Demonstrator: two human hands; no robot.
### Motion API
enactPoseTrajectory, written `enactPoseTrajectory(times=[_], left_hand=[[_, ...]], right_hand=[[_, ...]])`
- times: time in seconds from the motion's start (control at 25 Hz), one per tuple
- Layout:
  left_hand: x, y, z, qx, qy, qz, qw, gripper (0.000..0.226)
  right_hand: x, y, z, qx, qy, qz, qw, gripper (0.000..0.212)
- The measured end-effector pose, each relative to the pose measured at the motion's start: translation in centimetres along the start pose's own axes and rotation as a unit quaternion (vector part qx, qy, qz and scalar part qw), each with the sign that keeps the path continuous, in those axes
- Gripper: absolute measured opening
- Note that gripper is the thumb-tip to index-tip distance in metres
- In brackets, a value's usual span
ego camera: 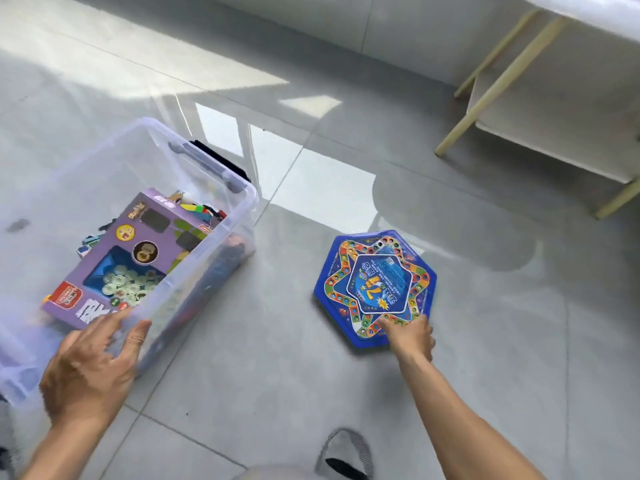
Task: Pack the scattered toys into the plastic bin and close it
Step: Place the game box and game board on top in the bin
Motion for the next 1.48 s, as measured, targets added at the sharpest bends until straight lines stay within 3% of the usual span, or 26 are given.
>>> enactPoseTrajectory(times=[0.08,0.16,0.24,0.28,0.32,0.4,0.52,0.64,0.76,0.88,1.04,1.12,1.28,1.36,1.44,1.48], left_hand=[[-5.8,6.5,-0.1,-0.047,0.077,0.010,0.996,0.051],[-8.4,6.8,1.7,-0.077,0.082,0.046,0.993,0.066],[1.2,5.2,-1.8,0.024,0.093,0.020,0.995,0.057],[7.0,5.0,-3.9,0.043,0.150,-0.022,0.987,0.048],[12.8,4.0,-5.3,0.036,0.184,-0.048,0.981,0.042],[18.9,7.4,-5.1,-0.077,0.210,-0.081,0.971,0.043],[17.4,16.7,-2.9,-0.269,0.045,-0.095,0.957,0.052],[13.1,22.1,-3.1,-0.370,-0.177,-0.222,0.884,0.056],[10.7,22.4,-3.9,-0.314,-0.297,-0.361,0.826,0.037],[8.3,22.3,-6.1,-0.294,-0.377,-0.421,0.771,0.026],[7.3,21.0,-9.3,-0.284,-0.393,-0.468,0.739,0.012],[8.2,18.5,-9.2,-0.289,-0.353,-0.500,0.736,0.014],[11.4,7.9,-5.6,-0.352,-0.153,-0.516,0.766,0.020],[10.5,1.3,-2.2,-0.246,-0.053,-0.449,0.857,0.030],[7.3,-4.1,0.4,-0.068,0.013,-0.272,0.960,0.043],[6.2,-4.6,1.0,-0.051,0.026,-0.154,0.986,0.049]], right_hand=[[0.9,-1.0,2.1,0.013,0.075,0.078,0.994,0.090],[1.4,-2.1,3.9,0.028,0.101,0.062,0.993,0.087],[1.2,-1.8,4.8,0.017,0.072,0.014,0.997,0.085],[1.1,-1.3,5.0,0.009,0.051,0.000,0.999,0.084],[1.0,-0.8,5.0,0.003,0.031,-0.015,0.999,0.085],[0.7,0.7,4.3,-0.011,0.002,-0.044,0.999,0.086],[0.1,2.8,2.9,-0.040,-0.052,-0.072,0.995,0.084],[-0.8,4.5,1.9,-0.056,-0.098,-0.101,0.988,0.083],[-0.1,5.7,1.6,-0.075,-0.099,-0.038,0.992,0.080],[1.5,6.5,1.5,-0.134,-0.038,0.092,0.986,0.059],[0.9,7.3,-1.6,-0.319,0.020,0.287,0.903,0.032],[-0.1,5.8,-3.0,-0.338,0.000,0.326,0.883,0.031],[-7.2,1.0,-6.4,-0.338,-0.091,0.354,0.868,0.024],[-11.9,-1.7,-8.2,-0.328,-0.138,0.357,0.864,0.023],[-15.8,-3.8,-10.6,-0.319,-0.175,0.350,0.863,0.023],[-17.4,-4.5,-11.7,-0.314,-0.190,0.349,0.862,0.020]])
Point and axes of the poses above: each hand's wrist, its own z-axis towards the middle knuckle, its own y-axis out of the palm, x = y × z, the point moved 8 cm from there along z, towards the middle knuckle, and after that the axes turned 10 degrees about -x, right-handed, at the moved point
